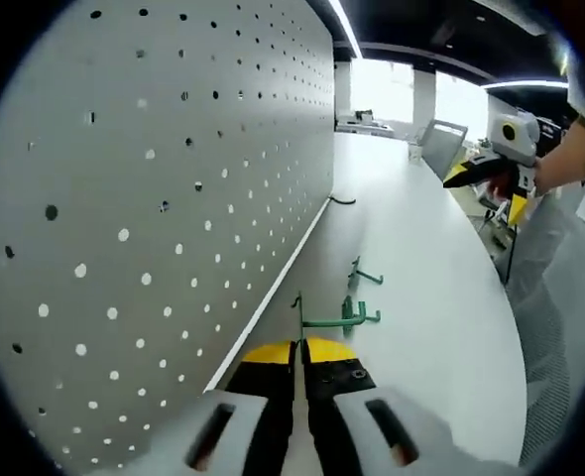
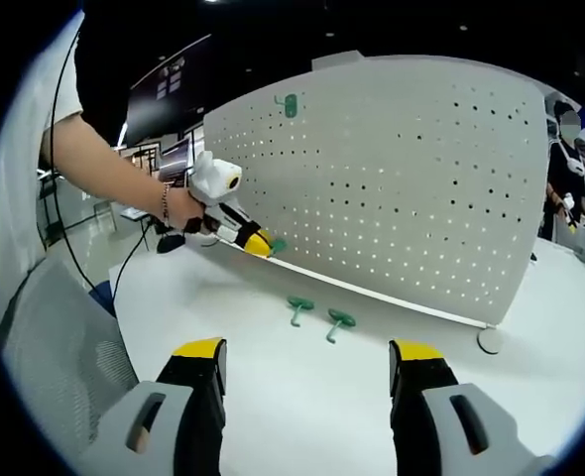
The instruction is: Insert the hook assembly into the mounting plate slot until the hook locks in place.
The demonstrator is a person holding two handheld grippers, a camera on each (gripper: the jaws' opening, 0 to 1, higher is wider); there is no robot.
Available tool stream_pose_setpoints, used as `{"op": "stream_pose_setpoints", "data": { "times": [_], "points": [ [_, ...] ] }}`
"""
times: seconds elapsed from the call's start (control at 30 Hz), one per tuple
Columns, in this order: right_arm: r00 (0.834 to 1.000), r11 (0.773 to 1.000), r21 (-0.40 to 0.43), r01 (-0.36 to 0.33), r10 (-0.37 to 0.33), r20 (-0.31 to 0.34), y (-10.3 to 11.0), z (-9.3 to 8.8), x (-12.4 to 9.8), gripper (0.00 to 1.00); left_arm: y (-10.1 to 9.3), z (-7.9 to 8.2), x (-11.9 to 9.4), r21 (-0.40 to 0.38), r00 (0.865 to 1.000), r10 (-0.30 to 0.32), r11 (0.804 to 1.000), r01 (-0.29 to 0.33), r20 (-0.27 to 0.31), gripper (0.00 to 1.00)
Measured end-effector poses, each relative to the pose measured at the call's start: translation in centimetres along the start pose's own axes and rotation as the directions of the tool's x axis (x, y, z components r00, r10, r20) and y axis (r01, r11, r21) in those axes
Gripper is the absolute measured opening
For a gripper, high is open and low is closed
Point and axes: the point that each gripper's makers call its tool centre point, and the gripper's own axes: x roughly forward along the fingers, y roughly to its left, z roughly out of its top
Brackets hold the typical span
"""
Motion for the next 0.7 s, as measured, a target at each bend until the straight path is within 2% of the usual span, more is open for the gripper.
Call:
{"op": "stream_pose_setpoints", "data": {
  "times": [0.7],
  "points": [
    [1.0, 1.0, 0.001, -0.01, 0.01, 0.012, 0.6, 0.6, -0.1, 0.69, -1.0, 1.7, -2.1, -0.064, 0.992, 0.052, 0.997, -0.044, 0.117, 0.02]
  ]
}}
